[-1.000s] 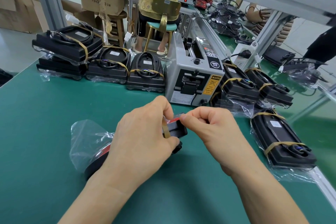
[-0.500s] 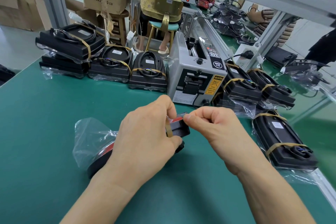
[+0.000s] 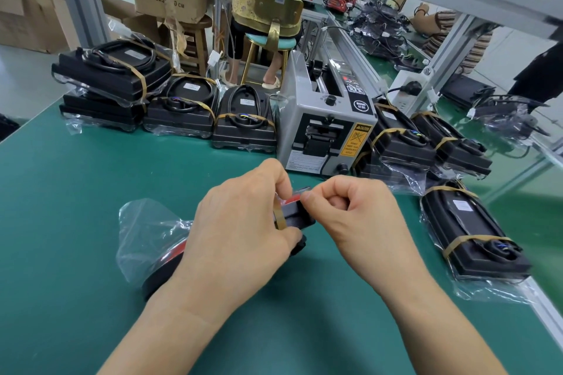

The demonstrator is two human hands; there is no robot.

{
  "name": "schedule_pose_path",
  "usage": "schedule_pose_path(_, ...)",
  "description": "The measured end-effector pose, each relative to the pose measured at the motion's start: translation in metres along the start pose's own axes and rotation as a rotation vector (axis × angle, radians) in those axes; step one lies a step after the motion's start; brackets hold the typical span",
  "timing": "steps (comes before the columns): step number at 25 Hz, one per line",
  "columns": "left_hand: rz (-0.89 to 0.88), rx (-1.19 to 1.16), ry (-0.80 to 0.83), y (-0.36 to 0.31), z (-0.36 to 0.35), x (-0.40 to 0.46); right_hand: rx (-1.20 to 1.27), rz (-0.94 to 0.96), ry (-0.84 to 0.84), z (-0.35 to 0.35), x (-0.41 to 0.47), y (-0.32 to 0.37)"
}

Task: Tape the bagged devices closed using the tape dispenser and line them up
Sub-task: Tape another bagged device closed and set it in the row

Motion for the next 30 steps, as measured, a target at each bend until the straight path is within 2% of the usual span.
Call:
schedule_pose_path(5, -0.019, -0.02, -0.006, -0.001, -0.001, -0.001, -0.193, 0.044, -0.148, -0.004, -0.008, 0.002)
schedule_pose_path(8, -0.023, -0.01, -0.011, 0.0, -0.001, -0.001, -0.193, 0.062, -0.188, -0.006, -0.012, -0.001)
schedule_pose_path(12, -0.031, -0.011, -0.015, 0.0, -0.001, -0.001, 0.134, -0.092, -0.205, 0.004, -0.008, -0.022)
schedule_pose_path(15, -0.029, -0.003, -0.016, 0.001, -0.002, 0.0, 0.366, -0.085, -0.169, -0.001, -0.009, -0.024)
schedule_pose_path(17, -0.03, -0.011, -0.022, 0.002, -0.003, 0.0, 0.431, -0.09, -0.087, -0.011, -0.008, -0.024)
schedule_pose_path(22, -0.048, 0.03, -0.03, 0.003, -0.003, 0.002, 0.678, -0.291, 0.026, -0.026, -0.007, -0.034)
schedule_pose_path(25, -0.05, 0.058, -0.026, 0.005, -0.005, 0.0, 0.769, -0.281, 0.072, -0.029, -0.012, -0.037)
schedule_pose_path(27, -0.084, 0.165, -0.018, 0.002, -0.009, -0.001, 0.83, -0.31, 0.106, -0.03, -0.011, -0.041)
schedule_pose_path(30, -0.173, 0.45, -0.026, -0.003, -0.016, -0.003, 0.825, -0.408, 0.022, -0.029, -0.009, -0.055)
Point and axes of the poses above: each hand's wrist, its own x-axis towards the middle knuckle, its own z-axis out of the back of the hand, y = z × x, the point moved 3 cm from there along x, towards the middle knuckle, and after that the axes turned 10 degrees about x, right-handed, at the moved point
